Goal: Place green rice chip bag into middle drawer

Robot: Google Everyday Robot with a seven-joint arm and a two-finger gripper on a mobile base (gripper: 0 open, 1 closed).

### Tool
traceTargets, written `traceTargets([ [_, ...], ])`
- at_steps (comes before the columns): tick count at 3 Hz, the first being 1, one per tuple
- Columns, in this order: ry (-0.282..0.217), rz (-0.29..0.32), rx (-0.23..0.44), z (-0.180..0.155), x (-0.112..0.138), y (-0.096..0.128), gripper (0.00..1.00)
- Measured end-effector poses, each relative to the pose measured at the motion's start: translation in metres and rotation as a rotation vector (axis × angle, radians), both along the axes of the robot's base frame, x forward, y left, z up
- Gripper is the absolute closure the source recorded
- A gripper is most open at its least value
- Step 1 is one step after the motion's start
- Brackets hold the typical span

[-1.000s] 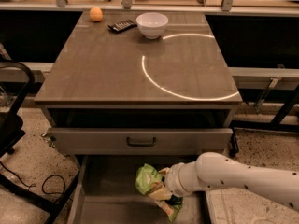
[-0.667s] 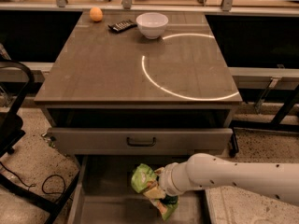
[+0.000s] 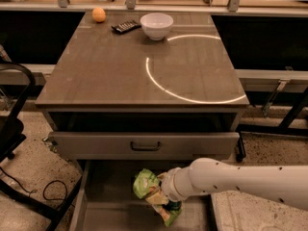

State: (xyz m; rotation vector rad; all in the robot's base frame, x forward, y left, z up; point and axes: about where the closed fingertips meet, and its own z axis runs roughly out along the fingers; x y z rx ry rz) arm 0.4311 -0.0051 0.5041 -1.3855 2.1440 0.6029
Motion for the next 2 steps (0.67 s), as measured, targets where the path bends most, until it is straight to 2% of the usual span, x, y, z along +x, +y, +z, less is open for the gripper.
traceTargets([
  [2, 0.003, 0.005, 0.001, -0.0009, -0.0013, 0.0021, 0.00],
])
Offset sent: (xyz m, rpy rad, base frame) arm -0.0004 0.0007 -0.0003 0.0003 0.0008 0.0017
